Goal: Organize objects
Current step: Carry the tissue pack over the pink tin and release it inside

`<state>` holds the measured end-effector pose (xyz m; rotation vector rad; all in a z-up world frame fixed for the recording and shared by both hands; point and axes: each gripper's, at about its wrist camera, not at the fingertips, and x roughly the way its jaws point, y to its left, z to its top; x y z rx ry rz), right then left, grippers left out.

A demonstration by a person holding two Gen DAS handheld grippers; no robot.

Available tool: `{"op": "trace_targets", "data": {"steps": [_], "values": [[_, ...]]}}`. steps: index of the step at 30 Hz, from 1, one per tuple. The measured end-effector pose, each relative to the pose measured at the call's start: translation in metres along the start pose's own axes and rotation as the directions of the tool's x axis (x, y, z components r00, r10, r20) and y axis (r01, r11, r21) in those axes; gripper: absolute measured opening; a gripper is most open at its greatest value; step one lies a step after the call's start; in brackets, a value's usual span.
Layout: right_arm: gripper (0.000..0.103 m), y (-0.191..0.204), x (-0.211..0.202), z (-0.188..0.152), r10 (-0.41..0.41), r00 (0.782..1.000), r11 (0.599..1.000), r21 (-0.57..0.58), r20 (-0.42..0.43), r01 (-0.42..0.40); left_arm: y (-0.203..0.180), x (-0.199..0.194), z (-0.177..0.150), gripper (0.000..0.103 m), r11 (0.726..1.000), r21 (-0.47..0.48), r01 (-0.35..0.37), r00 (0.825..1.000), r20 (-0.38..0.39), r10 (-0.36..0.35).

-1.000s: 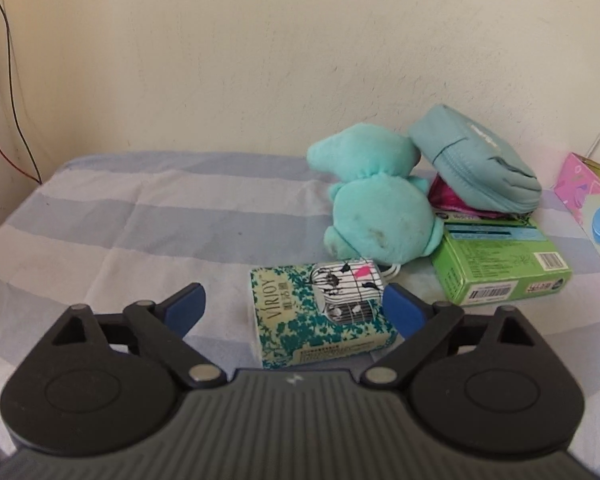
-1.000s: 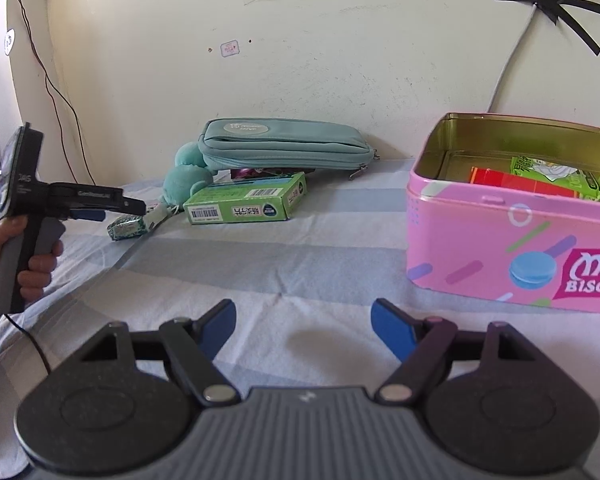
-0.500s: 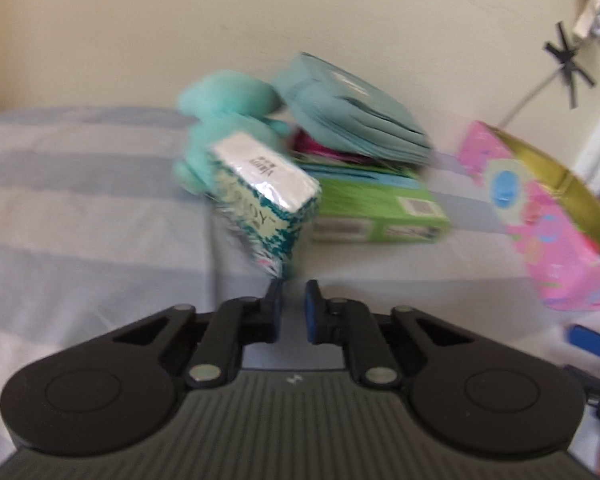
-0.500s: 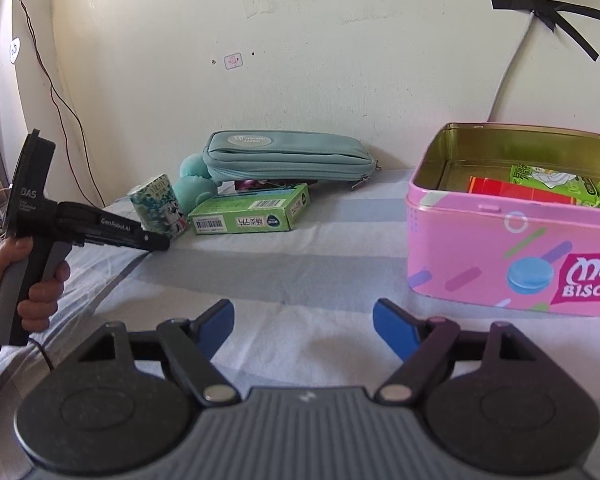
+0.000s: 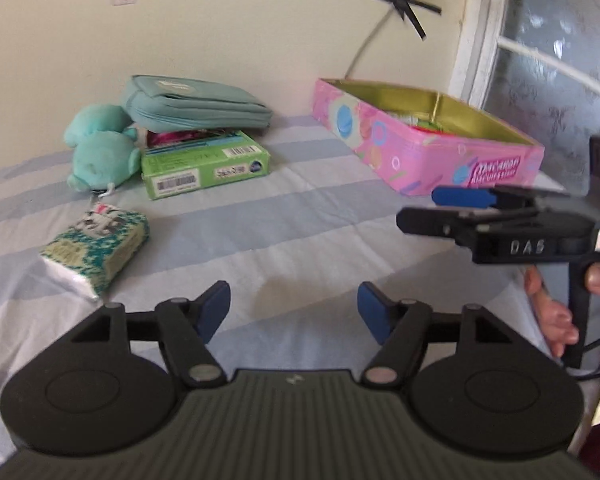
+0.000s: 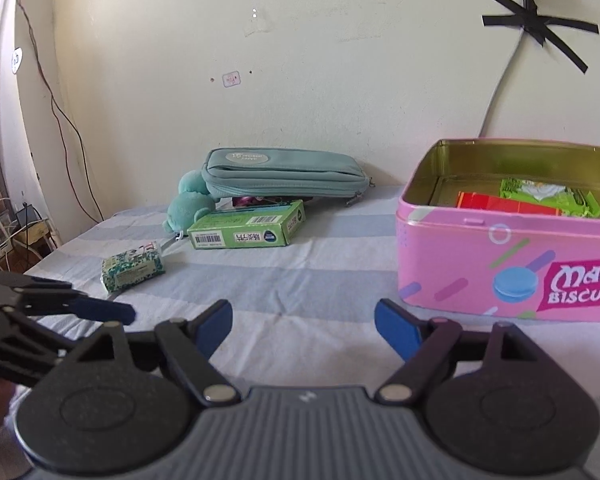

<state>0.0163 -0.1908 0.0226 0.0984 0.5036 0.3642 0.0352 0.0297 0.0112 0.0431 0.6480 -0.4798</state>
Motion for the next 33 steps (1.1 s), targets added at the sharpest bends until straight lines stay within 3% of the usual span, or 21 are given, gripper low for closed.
{"op": "trace_targets", "data": {"steps": [2, 5, 7, 11, 14, 16, 20, 21, 23, 29, 33], "values": [[0.081, 0.006, 0.003, 0.002, 0.021, 1.000, 1.000, -0.013, -0.014, -0.021, 0.019, -0.013, 0.004, 0.073, 0.998, -0.064, 0.001, 0.999, 0.037, 0.001], [0.081, 0.013, 0.015, 0.009, 0.083, 0.995, 0.996, -0.009, -0.055, -0.084, 0.053, -0.023, 0.011, 0.074, 0.979, -0.195, -0.065, 0.994, 0.072, 0.081], [0.081, 0.024, 0.026, 0.020, 0.108, 0.992, 0.993, -0.036, -0.070, -0.110, 0.081, -0.021, 0.013, 0.072, 0.940, -0.329, -0.092, 0.992, 0.049, 0.115], [0.081, 0.048, 0.061, 0.048, 0.225, 0.969, 0.973, -0.030, -0.099, -0.228, 0.119, -0.017, 0.004, 0.071, 0.834, -0.548, -0.058, 0.994, 0.044, 0.098], [0.077, 0.066, 0.102, 0.066, 0.304, 0.941, 0.952, 0.020, -0.146, -0.304, 0.123, -0.016, 0.003, 0.070, 0.813, -0.579, -0.060, 0.992, 0.057, 0.114], [0.067, 0.079, 0.132, 0.072, 0.336, 0.923, 0.942, 0.044, -0.186, -0.334, 0.124, -0.012, 0.005, 0.068, 0.808, -0.585, -0.066, 0.991, 0.059, 0.124], [0.051, 0.094, 0.181, 0.064, 0.386, 0.880, 0.922, 0.119, -0.276, -0.367, 0.133, 0.003, 0.002, 0.044, 0.782, -0.613, -0.109, 0.990, 0.006, 0.143], [0.043, 0.095, 0.189, 0.059, 0.413, 0.860, 0.911, 0.149, -0.300, -0.385, 0.134, 0.005, -0.002, 0.042, 0.782, -0.614, -0.108, 0.989, 0.014, 0.148], [0.043, 0.096, 0.183, 0.052, 0.445, 0.849, 0.895, 0.169, -0.285, -0.412, 0.126, 0.003, -0.001, 0.040, 0.808, -0.576, -0.124, 0.988, 0.007, 0.157], [0.039, 0.072, 0.142, 0.041, 0.401, 0.873, 0.915, 0.169, -0.277, -0.367, 0.093, 0.005, -0.003, 0.040, 0.873, -0.485, -0.053, 0.998, 0.000, 0.060], [0.037, 0.042, 0.096, 0.029, 0.330, 0.914, 0.939, 0.176, -0.235, -0.294, 0.059, 0.018, 0.004, 0.040, 0.900, -0.434, 0.024, 0.999, -0.010, -0.032]]}}
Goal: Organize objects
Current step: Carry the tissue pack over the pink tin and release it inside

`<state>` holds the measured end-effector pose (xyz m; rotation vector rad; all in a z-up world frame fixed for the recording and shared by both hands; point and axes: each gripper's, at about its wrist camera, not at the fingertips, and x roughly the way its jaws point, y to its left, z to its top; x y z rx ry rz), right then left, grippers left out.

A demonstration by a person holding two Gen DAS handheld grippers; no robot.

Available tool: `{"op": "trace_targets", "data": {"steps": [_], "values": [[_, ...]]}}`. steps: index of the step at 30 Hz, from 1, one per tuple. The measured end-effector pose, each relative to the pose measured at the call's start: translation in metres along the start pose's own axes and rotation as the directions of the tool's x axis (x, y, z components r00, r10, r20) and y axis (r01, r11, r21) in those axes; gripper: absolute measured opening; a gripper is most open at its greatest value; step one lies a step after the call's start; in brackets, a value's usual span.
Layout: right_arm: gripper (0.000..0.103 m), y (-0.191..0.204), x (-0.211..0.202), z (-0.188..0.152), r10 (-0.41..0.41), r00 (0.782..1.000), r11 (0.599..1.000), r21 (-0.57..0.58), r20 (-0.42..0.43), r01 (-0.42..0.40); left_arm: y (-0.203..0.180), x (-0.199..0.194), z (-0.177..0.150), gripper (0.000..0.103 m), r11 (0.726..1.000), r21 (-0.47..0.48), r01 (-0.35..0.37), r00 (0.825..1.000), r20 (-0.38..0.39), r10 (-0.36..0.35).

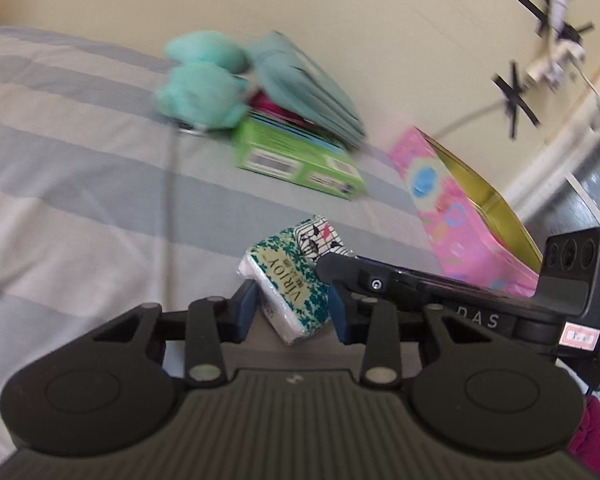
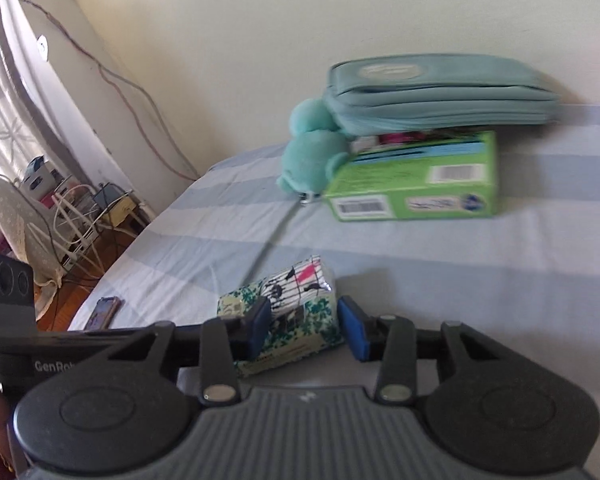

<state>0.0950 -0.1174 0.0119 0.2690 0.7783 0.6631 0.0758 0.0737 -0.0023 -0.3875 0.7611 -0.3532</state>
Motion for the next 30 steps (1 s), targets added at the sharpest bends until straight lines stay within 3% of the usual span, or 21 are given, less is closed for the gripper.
{"op": "trace_targets", "data": {"steps": [4, 7, 12, 19, 21, 23, 24, 25, 27, 30], "values": [[0.034, -0.016, -0.058, -0.011, -0.064, 0.989, 0.998, 0.037, 0.132, 0.059, -0.048, 0.006, 0.005, 0.040, 0.993, 0.088, 0.073, 0.997, 0.002, -0.073], [0.034, -0.028, -0.101, -0.012, -0.124, 0.961, 0.992, 0.047, 0.248, 0.116, -0.090, 0.013, 0.015, 0.040, 0.979, 0.171, 0.113, 0.993, 0.015, -0.117], [0.034, -0.063, -0.165, -0.002, -0.232, 0.882, 0.973, 0.102, 0.411, 0.209, -0.167, 0.040, 0.029, 0.040, 0.937, 0.306, 0.169, 0.983, 0.020, -0.183], [0.034, -0.145, -0.221, 0.006, -0.347, 0.783, 0.936, 0.248, 0.516, 0.251, -0.259, 0.110, 0.036, 0.040, 0.884, 0.405, 0.235, 0.969, -0.027, -0.245], [0.034, -0.167, -0.226, 0.008, -0.386, 0.750, 0.919, 0.291, 0.537, 0.265, -0.275, 0.132, 0.037, 0.048, 0.879, 0.423, 0.220, 0.971, -0.009, -0.239], [0.039, -0.187, -0.227, 0.004, -0.466, 0.673, 0.882, 0.364, 0.575, 0.300, -0.287, 0.156, 0.036, 0.064, 0.883, 0.451, 0.133, 0.985, 0.039, -0.169], [0.052, -0.196, -0.226, 0.003, -0.522, 0.644, 0.849, 0.411, 0.559, 0.331, -0.290, 0.166, 0.035, 0.066, 0.890, 0.449, 0.073, 0.992, 0.058, -0.111], [0.048, -0.202, -0.229, 0.004, -0.562, 0.637, 0.822, 0.438, 0.527, 0.363, -0.291, 0.175, 0.035, 0.066, 0.898, 0.438, 0.043, 0.995, 0.059, -0.076], [0.053, -0.209, -0.238, -0.001, -0.558, 0.612, 0.825, 0.453, 0.560, 0.339, -0.286, 0.181, 0.032, 0.066, 0.913, 0.404, 0.052, 0.996, 0.045, -0.077], [0.054, -0.213, -0.242, -0.001, -0.566, 0.599, 0.819, 0.469, 0.566, 0.330, -0.286, 0.179, 0.023, 0.066, 0.909, 0.417, 0.013, 0.997, 0.069, -0.045]]}}
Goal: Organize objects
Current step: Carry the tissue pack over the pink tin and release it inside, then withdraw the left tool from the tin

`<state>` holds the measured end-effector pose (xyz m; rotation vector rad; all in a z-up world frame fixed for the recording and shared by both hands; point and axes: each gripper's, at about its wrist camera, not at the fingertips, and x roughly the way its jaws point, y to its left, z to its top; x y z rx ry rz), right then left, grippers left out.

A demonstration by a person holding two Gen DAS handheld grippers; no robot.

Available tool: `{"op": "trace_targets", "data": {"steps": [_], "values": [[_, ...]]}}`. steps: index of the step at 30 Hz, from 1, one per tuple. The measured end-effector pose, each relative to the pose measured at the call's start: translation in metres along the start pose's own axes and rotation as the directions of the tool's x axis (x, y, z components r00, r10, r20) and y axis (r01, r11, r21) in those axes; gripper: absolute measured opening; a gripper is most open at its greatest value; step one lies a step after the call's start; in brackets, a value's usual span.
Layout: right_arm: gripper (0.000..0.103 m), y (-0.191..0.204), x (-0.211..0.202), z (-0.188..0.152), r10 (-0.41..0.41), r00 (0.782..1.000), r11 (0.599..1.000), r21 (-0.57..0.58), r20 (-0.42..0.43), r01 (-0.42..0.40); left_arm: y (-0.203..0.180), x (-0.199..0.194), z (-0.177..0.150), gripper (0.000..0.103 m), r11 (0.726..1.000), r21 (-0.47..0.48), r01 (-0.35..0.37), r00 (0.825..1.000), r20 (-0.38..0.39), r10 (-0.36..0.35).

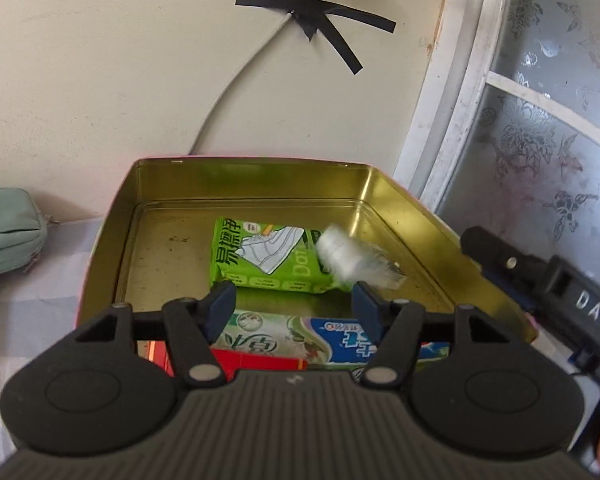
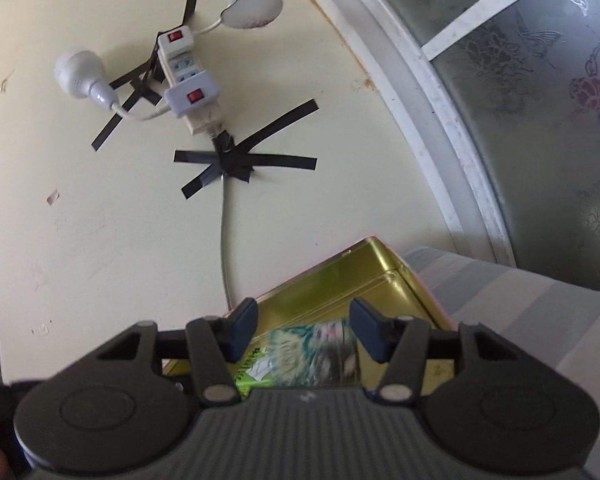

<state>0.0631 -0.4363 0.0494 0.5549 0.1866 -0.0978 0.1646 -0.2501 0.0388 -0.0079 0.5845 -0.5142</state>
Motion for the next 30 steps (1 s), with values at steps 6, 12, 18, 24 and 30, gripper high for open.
{"op": "trace_targets", "data": {"steps": [6, 12, 18, 24, 30], "values": [[0.058, 0.006, -0.006, -0.007, 0.014, 1.000, 0.999, -0.041, -0.011, -0.015, -0.016, -0.027, -0.009, 0.067, 0.990, 0.104, -0.092, 0.996, 0.029, 0.090], [0.058, 0.017, -0.012, -0.016, 0.022, 1.000, 0.995, -0.097, -0.020, -0.024, -0.015, -0.050, -0.017, 0.067, 0.967, 0.151, -0.204, 0.979, 0.033, 0.201], [0.058, 0.030, -0.024, -0.025, 0.015, 1.000, 0.988, -0.156, 0.009, -0.014, -0.001, -0.062, -0.024, 0.067, 0.960, 0.121, -0.251, 0.968, 0.008, 0.252], [0.058, 0.037, -0.038, -0.032, 0.000, 0.999, 0.982, -0.187, 0.038, 0.007, 0.006, -0.073, -0.033, 0.068, 0.953, 0.113, -0.282, 0.959, 0.009, 0.283], [0.058, 0.042, -0.046, -0.037, -0.020, 0.998, 0.973, -0.228, 0.055, 0.033, 0.013, -0.083, -0.037, 0.074, 0.941, 0.123, -0.316, 0.949, 0.041, 0.314]]}}
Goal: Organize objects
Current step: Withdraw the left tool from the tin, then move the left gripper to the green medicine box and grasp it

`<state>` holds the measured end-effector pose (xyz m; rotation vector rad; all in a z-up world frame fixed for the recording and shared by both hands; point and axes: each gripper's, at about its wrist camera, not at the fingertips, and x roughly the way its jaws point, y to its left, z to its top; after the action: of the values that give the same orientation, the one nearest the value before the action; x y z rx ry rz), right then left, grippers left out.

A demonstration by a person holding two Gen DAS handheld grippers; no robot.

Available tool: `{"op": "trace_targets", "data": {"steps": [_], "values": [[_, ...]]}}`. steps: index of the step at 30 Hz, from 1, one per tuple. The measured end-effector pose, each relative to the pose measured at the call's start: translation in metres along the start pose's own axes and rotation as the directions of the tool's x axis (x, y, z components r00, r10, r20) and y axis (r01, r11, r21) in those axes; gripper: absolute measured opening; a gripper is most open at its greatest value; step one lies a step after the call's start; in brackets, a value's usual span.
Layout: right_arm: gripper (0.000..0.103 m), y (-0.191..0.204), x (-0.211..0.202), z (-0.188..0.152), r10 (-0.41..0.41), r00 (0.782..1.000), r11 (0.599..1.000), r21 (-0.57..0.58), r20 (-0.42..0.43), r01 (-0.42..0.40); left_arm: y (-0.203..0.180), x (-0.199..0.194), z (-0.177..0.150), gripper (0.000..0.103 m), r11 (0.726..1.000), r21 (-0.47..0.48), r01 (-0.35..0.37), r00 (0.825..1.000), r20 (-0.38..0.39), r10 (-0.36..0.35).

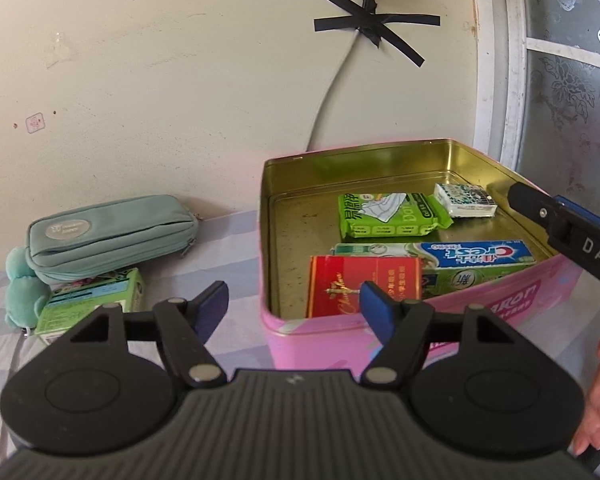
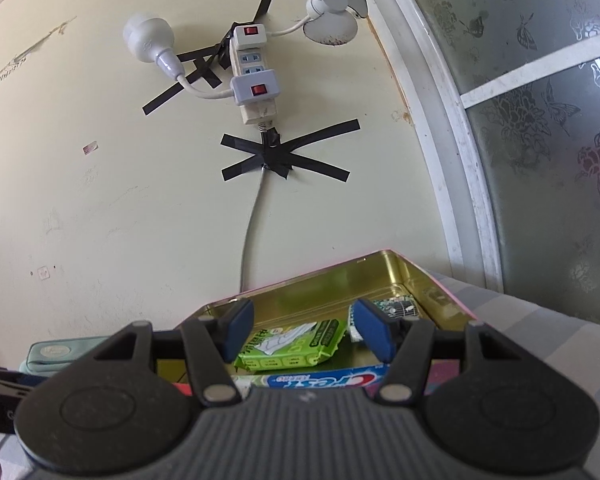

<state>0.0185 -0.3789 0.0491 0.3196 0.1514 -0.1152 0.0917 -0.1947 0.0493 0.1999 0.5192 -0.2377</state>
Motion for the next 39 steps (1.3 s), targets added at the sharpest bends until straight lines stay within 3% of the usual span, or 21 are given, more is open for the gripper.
{"op": "trace_targets", "data": {"steps": [14, 26, 33, 39], "values": [[0.060, 0.007, 0.004, -0.009, -0.055, 0.998, 0.997, -0.049, -0.019, 0.054, 0.056, -0.008, -0.018, 0.074, 0.995, -0.081, -0.066, 0.998, -0.008, 0.066], [0.062, 0.023, -0.027, -0.023, -0.077, 0.997, 0.996, -0.036, -0.013, 0.077, 0.119, -0.004, -0.049, 0.075, 0.978, -0.154, -0.138, 0.990, -0.054, 0.131], [0.064, 0.041, -0.045, -0.024, -0.056, 0.998, 0.998, -0.027, -0.004, 0.056, 0.156, 0.000, -0.066, 0.075, 0.967, -0.175, -0.183, 0.982, -0.077, 0.172], [0.065, 0.081, -0.044, -0.024, 0.033, 0.999, 0.996, -0.083, -0.033, -0.036, 0.192, 0.007, -0.083, 0.075, 0.953, -0.189, -0.237, 0.969, -0.111, 0.219]]}}
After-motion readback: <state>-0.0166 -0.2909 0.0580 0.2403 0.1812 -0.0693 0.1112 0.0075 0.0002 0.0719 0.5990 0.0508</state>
